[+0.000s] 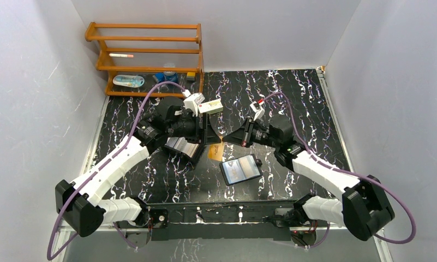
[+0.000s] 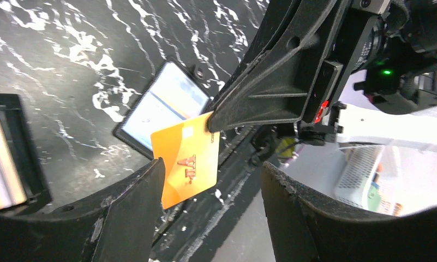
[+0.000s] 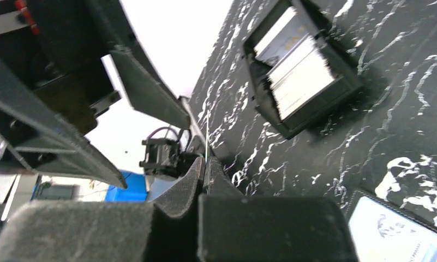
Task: Put the credit cards into the card holder
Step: Pick up the credit card from the storage box.
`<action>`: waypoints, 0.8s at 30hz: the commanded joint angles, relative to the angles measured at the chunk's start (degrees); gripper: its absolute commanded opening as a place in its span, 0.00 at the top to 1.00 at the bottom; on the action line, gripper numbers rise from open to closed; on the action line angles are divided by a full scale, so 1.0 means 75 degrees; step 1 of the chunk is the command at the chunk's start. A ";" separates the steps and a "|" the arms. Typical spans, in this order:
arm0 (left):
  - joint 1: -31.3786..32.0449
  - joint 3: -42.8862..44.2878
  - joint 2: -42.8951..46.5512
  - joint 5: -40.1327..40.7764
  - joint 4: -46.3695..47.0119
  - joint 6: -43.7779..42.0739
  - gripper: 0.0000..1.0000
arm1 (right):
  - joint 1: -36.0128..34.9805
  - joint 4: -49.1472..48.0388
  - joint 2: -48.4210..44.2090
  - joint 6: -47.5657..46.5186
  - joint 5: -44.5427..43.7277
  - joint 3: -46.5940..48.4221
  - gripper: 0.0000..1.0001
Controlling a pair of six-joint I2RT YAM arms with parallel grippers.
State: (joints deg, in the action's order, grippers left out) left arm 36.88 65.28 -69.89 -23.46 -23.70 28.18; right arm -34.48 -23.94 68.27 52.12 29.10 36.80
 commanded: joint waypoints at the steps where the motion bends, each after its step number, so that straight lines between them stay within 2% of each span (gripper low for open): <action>1: 0.0016 -0.0407 0.0336 -0.1565 0.1155 0.1010 0.37 | 0.0053 -0.1397 -0.0609 0.0211 0.1019 -0.0388 1.00; 7: 0.0016 -0.0726 0.0537 -0.1956 0.1369 0.1343 0.39 | 0.0077 -0.2239 -0.0950 0.0873 0.0991 -0.0519 1.00; 10: 0.0016 -0.0533 0.0808 -0.1444 0.0598 0.0872 0.35 | 0.0086 -0.1376 -0.1158 0.0437 0.0823 -0.0339 1.00; 12: 0.0016 -0.0237 0.0966 -0.0616 -0.0054 0.0758 0.35 | 0.0148 -0.0788 -0.1415 0.0116 0.0548 -0.0201 1.00; 16: 0.0022 -0.0140 0.0897 -0.0195 -0.0452 0.0556 0.35 | 0.0155 -0.0860 -0.1362 0.0171 0.0614 -0.0173 1.00; 19: 0.0016 -0.0157 0.0758 -0.0479 -0.0415 0.0470 0.35 | 0.0155 -0.1084 -0.1285 0.0306 0.0678 -0.0246 1.00; 21: 0.0016 -0.0324 0.0730 -0.0899 -0.0047 0.0653 0.39 | 0.0155 -0.1254 -0.1181 0.0432 0.0762 -0.0277 1.00; 24: 0.0016 -0.0555 0.0771 -0.1352 0.0595 0.1018 0.51 | 0.0153 -0.1472 -0.1103 0.0553 0.0773 -0.0327 1.00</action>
State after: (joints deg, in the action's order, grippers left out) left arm 36.91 61.89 -64.84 -28.10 -23.97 33.63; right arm -33.71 -29.98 59.57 55.22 34.04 32.99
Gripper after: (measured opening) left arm 0.552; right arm 0.013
